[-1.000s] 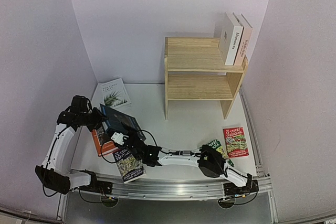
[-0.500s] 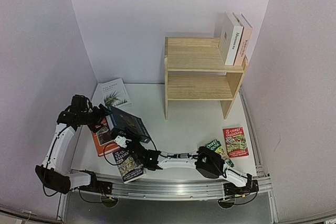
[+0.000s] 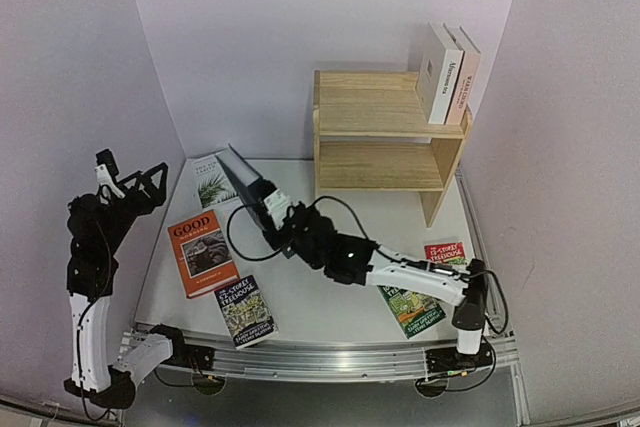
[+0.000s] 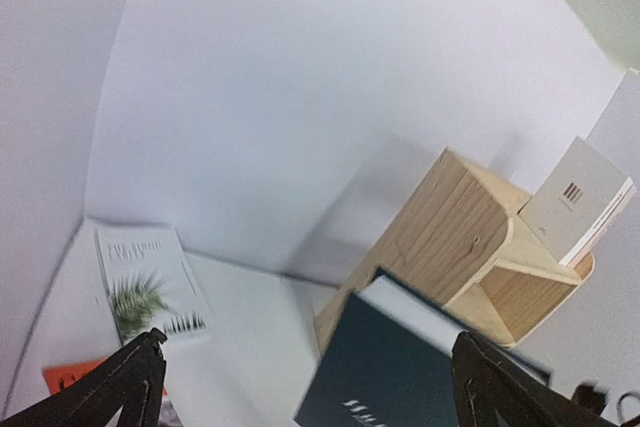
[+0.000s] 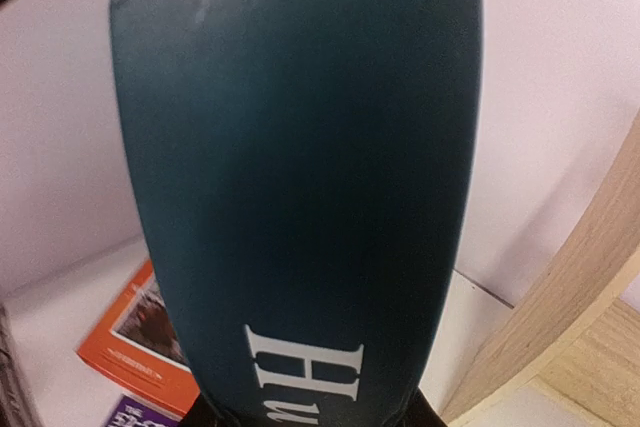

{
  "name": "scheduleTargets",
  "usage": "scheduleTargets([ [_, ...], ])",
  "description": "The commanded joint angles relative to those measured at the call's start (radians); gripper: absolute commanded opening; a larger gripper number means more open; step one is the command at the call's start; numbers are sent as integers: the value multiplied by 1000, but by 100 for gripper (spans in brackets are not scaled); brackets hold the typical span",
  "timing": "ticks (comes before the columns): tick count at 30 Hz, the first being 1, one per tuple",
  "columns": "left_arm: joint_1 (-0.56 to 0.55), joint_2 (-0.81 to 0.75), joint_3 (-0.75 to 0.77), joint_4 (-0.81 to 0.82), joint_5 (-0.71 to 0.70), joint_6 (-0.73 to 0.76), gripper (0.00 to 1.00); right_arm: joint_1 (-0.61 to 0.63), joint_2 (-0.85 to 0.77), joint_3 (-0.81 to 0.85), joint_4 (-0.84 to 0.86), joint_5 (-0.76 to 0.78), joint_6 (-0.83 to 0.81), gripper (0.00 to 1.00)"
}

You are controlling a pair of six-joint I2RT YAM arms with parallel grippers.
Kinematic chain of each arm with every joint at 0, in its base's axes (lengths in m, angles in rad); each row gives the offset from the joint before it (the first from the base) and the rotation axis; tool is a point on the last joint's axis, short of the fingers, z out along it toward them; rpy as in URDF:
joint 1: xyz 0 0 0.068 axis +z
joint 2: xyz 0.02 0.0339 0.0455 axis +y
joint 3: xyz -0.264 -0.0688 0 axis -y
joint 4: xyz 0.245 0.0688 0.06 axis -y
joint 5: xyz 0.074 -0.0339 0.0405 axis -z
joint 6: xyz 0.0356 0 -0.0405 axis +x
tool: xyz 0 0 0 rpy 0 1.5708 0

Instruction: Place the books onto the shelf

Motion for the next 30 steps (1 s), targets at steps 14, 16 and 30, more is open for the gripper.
scheduleTargets([
  [14, 4, -57, -117, 74, -19, 128, 100, -290, -183, 542, -123, -6, -239, 0],
  [16, 3, -65, -123, 67, -15, 131, 100, -356, -188, 537, -137, -3, -234, 0],
  [30, 3, -96, -172, 52, 36, 126, 100, -687, -143, 540, -218, -83, -142, 0],
])
